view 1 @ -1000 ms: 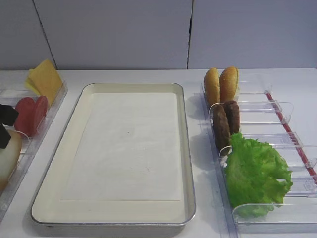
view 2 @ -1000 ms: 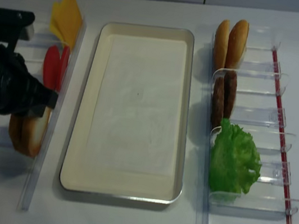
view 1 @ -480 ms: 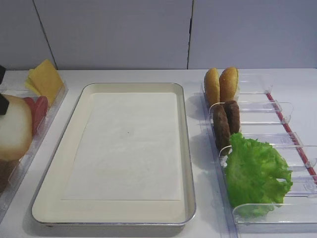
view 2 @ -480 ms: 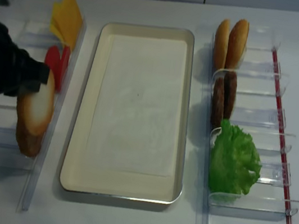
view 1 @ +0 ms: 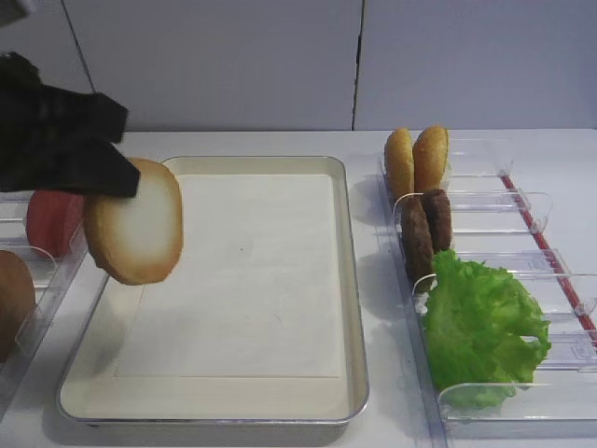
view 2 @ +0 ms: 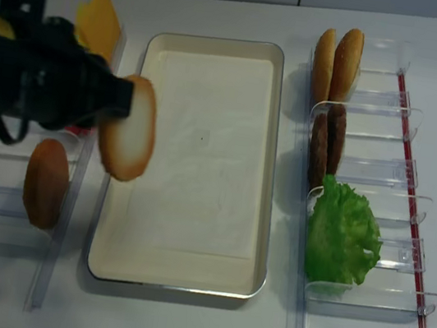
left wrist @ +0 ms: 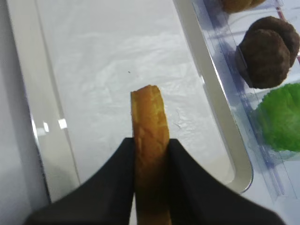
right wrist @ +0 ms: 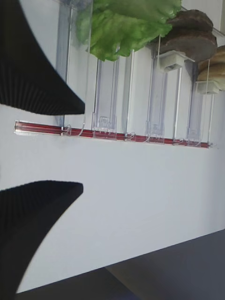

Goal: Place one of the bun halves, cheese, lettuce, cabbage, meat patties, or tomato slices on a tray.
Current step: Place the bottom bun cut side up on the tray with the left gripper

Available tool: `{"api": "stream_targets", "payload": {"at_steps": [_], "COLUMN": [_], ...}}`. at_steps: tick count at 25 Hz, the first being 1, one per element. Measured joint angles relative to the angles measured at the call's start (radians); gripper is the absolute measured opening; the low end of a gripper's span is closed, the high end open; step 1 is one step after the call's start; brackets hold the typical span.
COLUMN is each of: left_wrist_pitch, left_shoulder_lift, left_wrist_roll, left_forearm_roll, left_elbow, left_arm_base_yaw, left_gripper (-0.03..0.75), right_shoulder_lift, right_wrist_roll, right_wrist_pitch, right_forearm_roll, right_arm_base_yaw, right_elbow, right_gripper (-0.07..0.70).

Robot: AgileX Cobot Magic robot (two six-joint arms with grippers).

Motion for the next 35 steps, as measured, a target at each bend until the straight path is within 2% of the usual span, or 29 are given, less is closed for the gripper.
{"api": "stream_targets", "payload": {"at_steps": [6,10,15,19,28,35], "left_wrist_pitch": [-0.028,-0.077,-0.148,-0.190,-0.196,-0.198], "left_shoulder_lift": [0.165,0.258,0.335,0.373,0.413,0.432], "left_wrist_roll": [-0.004,0.003,0.062,0.084,0.090,0.060], "left_forearm_roll": [-0.052,-0.107,-0.253,-0.289,-0.268,-0.138], "left_elbow": [0.000,0.000,-0.001,-0.005,-0.010,-0.017], "left_arm_base_yaw": [-0.091,-0.123,-0.153,-0.169,-0.170,-0.170], "left_gripper": [0.171,0.171,0.169,0.168,0.168,0.163], "right_shoulder_lift": [0.000,0.000,0.000,0.000,0.000,0.000], "right_wrist_roll": [0.000,0.000,0.000,0.000,0.000,0.000], "right_wrist_pitch": [0.000,0.000,0.000,0.000,0.000,0.000], "right_forearm_roll": [0.000,0.000,0.000,0.000,0.000,0.000], "right_arm_base_yaw": [0.000,0.000,0.000,0.000,0.000,0.000], "right_elbow": [0.000,0.000,0.000,0.000,0.000,0.000], "right_gripper": [0.371,0.371,0.371,0.371,0.371,0.371]}}
